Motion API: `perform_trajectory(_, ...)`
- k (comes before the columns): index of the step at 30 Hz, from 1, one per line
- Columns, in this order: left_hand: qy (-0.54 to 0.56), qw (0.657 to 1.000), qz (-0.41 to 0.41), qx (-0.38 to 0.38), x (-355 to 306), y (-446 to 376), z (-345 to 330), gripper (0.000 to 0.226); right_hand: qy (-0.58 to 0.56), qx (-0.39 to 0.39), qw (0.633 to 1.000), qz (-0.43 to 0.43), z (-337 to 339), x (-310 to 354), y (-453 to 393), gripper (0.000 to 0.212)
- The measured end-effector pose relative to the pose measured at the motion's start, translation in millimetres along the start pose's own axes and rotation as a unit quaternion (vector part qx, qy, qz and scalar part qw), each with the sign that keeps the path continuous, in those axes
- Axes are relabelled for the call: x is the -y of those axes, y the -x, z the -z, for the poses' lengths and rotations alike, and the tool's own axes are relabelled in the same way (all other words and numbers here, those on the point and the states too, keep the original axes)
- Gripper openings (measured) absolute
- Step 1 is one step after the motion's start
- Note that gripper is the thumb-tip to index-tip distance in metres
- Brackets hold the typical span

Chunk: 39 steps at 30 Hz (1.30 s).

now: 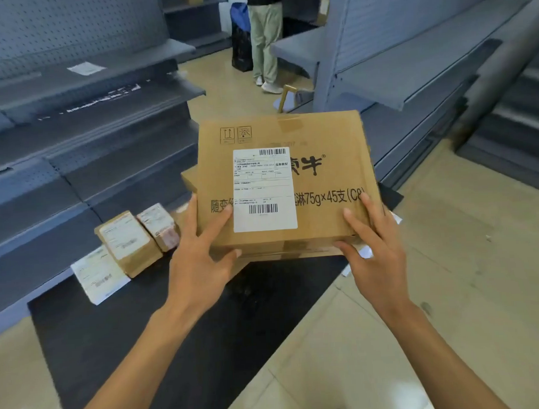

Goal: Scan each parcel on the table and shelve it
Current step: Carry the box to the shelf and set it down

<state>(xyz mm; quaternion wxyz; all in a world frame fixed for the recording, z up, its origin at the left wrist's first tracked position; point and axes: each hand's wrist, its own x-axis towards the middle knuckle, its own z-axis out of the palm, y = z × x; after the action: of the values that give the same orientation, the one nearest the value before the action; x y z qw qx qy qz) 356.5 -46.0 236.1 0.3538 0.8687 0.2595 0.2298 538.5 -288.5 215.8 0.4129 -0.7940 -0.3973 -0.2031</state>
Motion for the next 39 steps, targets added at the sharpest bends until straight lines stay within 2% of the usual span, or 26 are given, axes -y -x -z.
perform_trajectory(8,-0.003,0.997,-0.058,0.042,-108.1,-51.2,-115.6,0.084,0.043,-0.069,0.995,-0.061,98.7,-106.6,-6.9,0.062)
perform_trajectory(17,0.036,0.99,-0.096,0.095,-195.3,-82.2,-225.2,0.085,0.084,-0.115,0.987,-0.072,180.7,-206.7,-3.9,0.058)
perform_trajectory(26,0.052,0.982,-0.149,0.104,-242.8,-135.6,-289.5,0.078,0.1,-0.152,0.981,-0.066,207.0,-286.8,-26.1,0.058)
perform_trajectory(39,0.077,0.969,-0.207,0.108,-305.0,-274.0,-391.9,0.08,0.167,-0.163,0.969,-0.079,233.7,-398.3,-129.0,0.06)
